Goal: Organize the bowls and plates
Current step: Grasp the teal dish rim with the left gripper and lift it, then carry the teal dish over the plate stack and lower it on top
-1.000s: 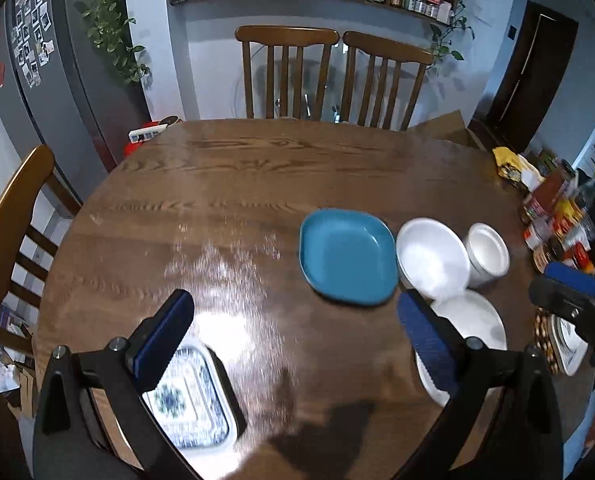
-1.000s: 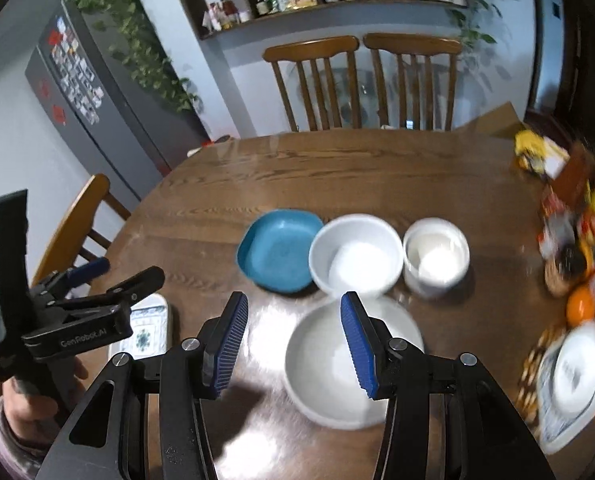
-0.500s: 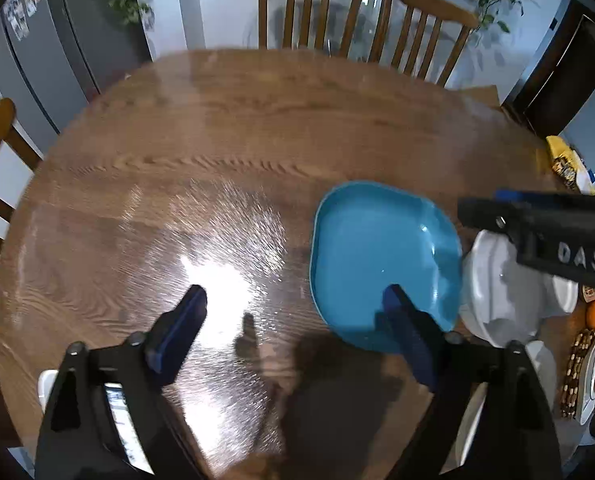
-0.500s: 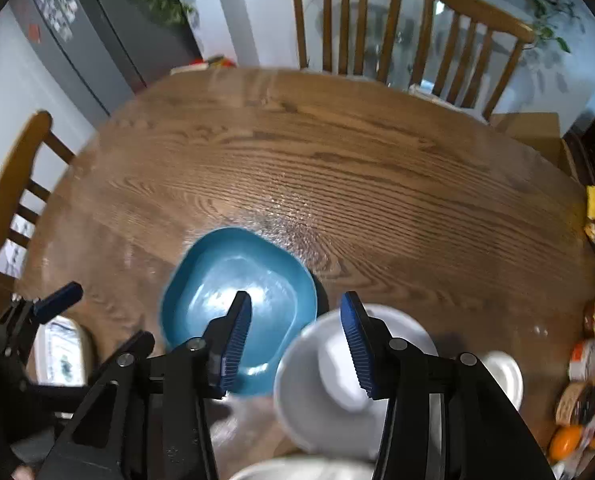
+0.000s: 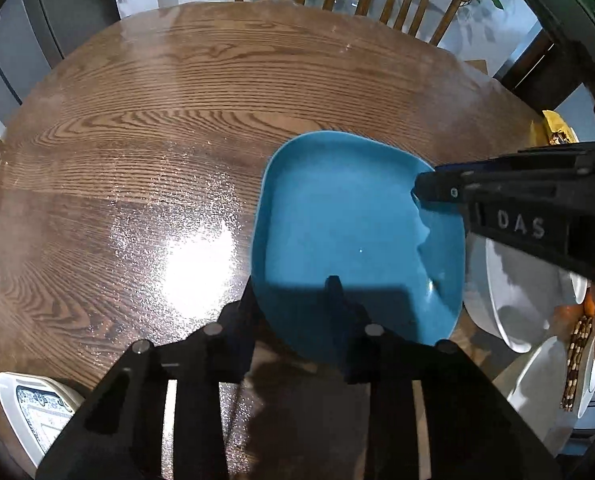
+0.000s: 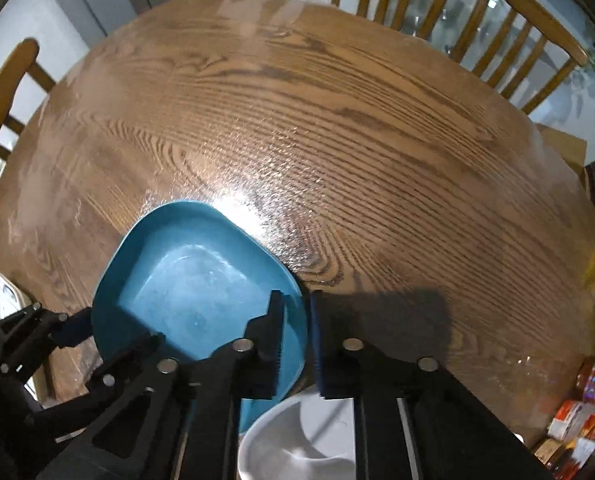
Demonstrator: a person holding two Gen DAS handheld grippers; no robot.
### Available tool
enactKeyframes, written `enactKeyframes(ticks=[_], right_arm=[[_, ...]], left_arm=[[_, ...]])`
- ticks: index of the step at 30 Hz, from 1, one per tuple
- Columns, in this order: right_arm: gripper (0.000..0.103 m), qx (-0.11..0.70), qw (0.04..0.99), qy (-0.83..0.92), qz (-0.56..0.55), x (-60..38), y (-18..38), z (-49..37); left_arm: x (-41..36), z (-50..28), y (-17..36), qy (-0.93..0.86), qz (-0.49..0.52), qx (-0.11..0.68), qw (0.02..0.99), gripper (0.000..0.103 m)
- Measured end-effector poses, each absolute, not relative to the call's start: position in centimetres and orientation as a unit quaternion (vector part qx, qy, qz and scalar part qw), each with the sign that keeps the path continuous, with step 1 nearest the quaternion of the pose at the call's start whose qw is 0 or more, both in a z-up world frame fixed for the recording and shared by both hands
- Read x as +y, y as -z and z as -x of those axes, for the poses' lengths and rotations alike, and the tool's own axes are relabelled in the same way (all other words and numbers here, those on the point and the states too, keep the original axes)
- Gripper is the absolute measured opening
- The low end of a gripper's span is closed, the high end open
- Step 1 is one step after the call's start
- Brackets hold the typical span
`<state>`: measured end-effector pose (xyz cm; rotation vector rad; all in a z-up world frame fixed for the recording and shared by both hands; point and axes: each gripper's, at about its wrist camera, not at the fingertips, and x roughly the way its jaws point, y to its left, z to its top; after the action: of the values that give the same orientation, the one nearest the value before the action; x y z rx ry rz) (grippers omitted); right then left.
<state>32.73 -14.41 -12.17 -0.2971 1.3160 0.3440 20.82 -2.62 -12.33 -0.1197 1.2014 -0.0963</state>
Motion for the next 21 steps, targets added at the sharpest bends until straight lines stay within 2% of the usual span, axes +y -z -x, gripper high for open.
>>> enactKeyframes(ticks=[3,6,21], right_arm=[[0.007,0.601,0.773,-0.154,0.13,-14.8,12.1,-32.4],[0.006,0.591,0.783,-0.154,0.119,-14.8,11.5,-31.7],[0.006,0.506,0.837,-0.201,0.058,-11.5,3.5,-20.8]], left_arm=[[-2.1,-21.0,12.5,0.042,0.059,0.563,0.823,0.025],[-1.5,-20.2,12.1,0.038,0.06,0.555,0.828,0.02],[3.8,-11.0,5.4,0.007,0.032,0.472,0.881,0.019]])
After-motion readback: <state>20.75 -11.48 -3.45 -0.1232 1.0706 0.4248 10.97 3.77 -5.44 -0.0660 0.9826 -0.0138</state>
